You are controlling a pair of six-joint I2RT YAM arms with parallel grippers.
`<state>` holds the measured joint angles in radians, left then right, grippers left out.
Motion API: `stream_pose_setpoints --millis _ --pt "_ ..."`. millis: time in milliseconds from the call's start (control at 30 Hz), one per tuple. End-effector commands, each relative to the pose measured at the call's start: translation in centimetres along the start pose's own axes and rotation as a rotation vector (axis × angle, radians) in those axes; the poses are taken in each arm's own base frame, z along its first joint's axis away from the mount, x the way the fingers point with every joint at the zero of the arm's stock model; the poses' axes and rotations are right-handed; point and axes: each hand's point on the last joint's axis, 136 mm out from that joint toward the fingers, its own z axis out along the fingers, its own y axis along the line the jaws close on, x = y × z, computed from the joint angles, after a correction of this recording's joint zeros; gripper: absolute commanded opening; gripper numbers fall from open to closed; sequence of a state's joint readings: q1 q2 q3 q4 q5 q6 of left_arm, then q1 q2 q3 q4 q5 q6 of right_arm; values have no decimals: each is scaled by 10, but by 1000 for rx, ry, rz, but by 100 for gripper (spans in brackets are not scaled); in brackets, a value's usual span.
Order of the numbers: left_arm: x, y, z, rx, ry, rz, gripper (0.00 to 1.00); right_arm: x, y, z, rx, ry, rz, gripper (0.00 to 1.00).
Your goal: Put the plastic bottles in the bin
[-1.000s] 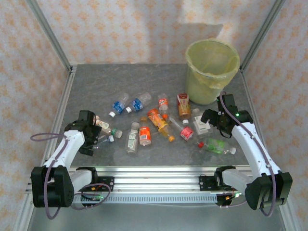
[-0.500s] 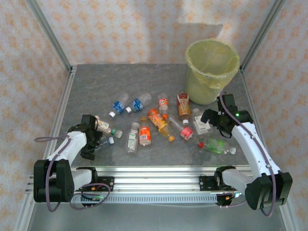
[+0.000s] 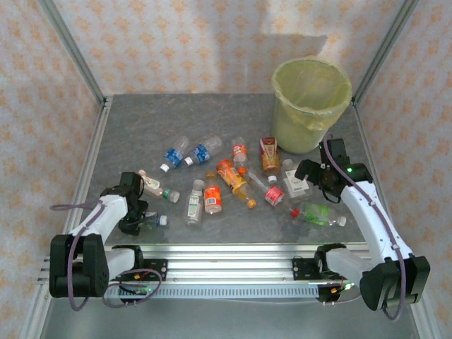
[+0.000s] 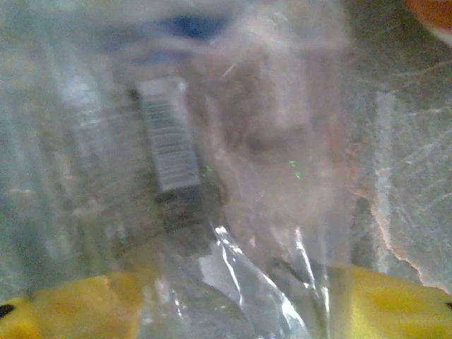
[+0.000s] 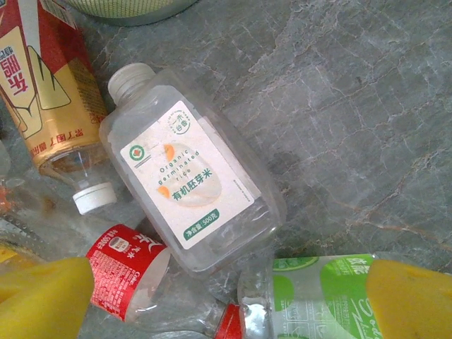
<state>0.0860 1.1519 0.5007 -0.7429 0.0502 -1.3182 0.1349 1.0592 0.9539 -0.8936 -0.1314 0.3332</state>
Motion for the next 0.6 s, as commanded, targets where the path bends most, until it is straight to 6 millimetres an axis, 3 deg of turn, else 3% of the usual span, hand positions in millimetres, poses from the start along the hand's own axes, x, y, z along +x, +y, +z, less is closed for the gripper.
stream_pose_setpoints --millis 0,167,300,567 --pt "-5 3 5 12 -32 -52 56 -5 -1 -6 2 -32 14 99" --pt "-6 4 -9 47 -33 -72 53 -8 1 -13 -15 -58 18 99" --pt "-7 -3 -32 127 -28 -85 53 -10 8 -19 -57 -66 14 99" --pt "-22 -30 -113 379 -77 -58 52 -15 37 -40 -233 -100 1 99"
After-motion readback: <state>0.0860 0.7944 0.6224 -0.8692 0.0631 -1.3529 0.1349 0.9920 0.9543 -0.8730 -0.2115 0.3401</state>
